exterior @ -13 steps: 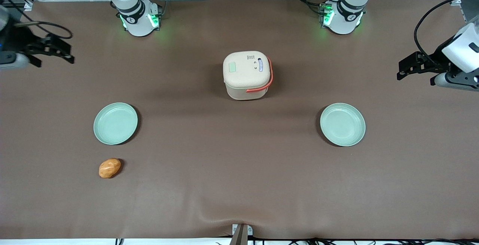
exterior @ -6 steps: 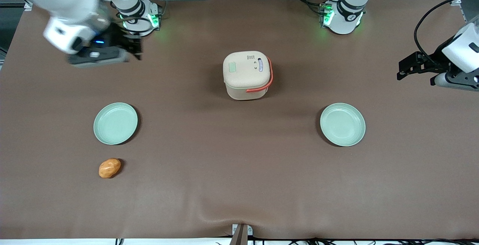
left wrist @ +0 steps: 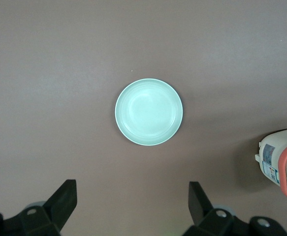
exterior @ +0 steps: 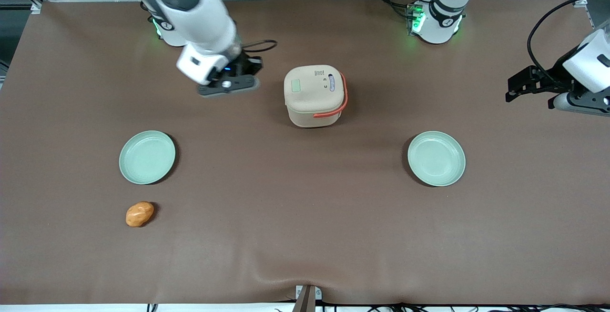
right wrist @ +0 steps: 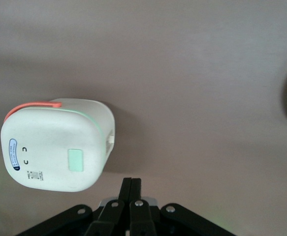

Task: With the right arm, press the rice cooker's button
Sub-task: 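Move the right gripper over the white rice cooker's lid button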

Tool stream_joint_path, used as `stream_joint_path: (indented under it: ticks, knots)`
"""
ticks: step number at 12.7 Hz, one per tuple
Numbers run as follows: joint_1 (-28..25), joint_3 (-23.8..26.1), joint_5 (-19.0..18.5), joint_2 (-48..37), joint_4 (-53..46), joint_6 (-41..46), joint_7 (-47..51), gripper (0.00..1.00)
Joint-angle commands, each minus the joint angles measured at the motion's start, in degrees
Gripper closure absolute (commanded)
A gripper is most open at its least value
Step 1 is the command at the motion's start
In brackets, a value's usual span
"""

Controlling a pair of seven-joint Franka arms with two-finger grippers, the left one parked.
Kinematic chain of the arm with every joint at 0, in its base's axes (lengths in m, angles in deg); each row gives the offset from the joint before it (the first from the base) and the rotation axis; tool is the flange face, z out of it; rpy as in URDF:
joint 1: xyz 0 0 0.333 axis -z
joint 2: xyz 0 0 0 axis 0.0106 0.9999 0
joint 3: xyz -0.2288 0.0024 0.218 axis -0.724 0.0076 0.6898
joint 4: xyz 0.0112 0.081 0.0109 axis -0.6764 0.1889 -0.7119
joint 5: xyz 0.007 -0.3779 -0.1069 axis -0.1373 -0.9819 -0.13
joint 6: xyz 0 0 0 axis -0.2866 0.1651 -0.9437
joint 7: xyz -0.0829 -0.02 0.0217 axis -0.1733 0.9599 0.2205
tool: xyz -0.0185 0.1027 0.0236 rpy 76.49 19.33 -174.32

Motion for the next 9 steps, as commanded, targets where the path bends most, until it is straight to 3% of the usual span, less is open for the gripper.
stream_joint_path:
  ticks: [1,4,7,9]
  knots:
    - [-3.43,0.62,0.54,3.52,-0.41,-3.91,9.27,1.00]
    - [-7.74,0.71,0.01,6.69,0.38,-8.47,13.89,1.00]
    - [-7.76,3.34,-4.63,6.88,3.71,-11.83,16.00,1.00]
    - [-7.32,5.35,-5.08,7.05,4.33,-12.71,17.14,1.00]
